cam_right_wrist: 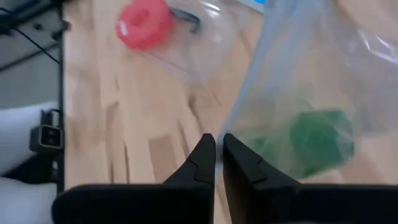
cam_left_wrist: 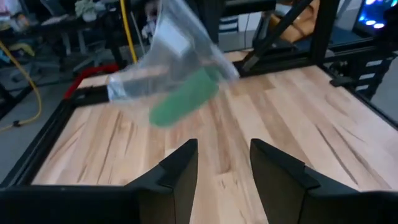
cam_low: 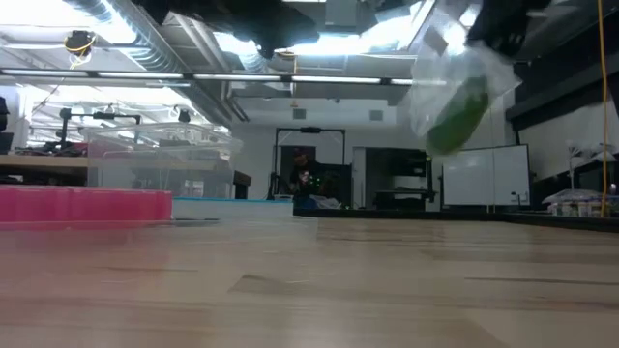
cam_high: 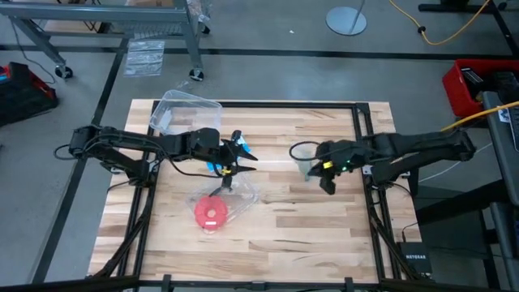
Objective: Roll bandage
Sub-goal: Close the transparent zip bag
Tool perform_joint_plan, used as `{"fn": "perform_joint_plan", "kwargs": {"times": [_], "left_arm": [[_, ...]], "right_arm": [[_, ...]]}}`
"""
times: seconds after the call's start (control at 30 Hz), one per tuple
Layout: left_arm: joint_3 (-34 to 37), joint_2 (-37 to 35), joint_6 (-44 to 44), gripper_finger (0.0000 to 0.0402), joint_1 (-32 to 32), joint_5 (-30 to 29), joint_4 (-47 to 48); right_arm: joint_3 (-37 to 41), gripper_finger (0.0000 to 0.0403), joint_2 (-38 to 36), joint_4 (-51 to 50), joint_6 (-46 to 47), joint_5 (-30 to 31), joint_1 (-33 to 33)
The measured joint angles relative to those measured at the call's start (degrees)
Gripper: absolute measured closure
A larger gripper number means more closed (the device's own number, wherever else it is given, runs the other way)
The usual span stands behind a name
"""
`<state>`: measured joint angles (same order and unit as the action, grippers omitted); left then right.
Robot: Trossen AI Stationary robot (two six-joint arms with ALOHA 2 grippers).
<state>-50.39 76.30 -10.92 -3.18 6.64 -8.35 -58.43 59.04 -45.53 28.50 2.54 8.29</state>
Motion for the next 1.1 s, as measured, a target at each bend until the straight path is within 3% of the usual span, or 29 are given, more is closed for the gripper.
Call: {"fn": "perform_joint_plan", "kwargs": {"times": [0.17, 0.3, 0.67, 1.1], "left_arm": [[0.00, 4.33, 0.02, 0.0263, 0.00, 2.21, -6.44], [0.00, 6.91, -1.34, 0.0263, 0.00, 2.40, -10.96], [0.00, 7.49, 4.49, 0.0263, 0.02, 10.09, -14.68], [0.00, 7.93, 5.93, 0.0263, 0.13, 15.88, -15.09]], "right_arm": [[9.61, 0.0389, 1.82, 19.65, -2.02, -3.90, 0.00], [12.49, 0.0388, 5.56, 29.27, -2.37, -7.42, 0.00], [12.61, 0.0389, 16.98, 43.55, -4.82, -14.11, 0.00], [12.59, 0.0388, 19.98, 56.77, -4.84, -15.71, 0.00]]}}
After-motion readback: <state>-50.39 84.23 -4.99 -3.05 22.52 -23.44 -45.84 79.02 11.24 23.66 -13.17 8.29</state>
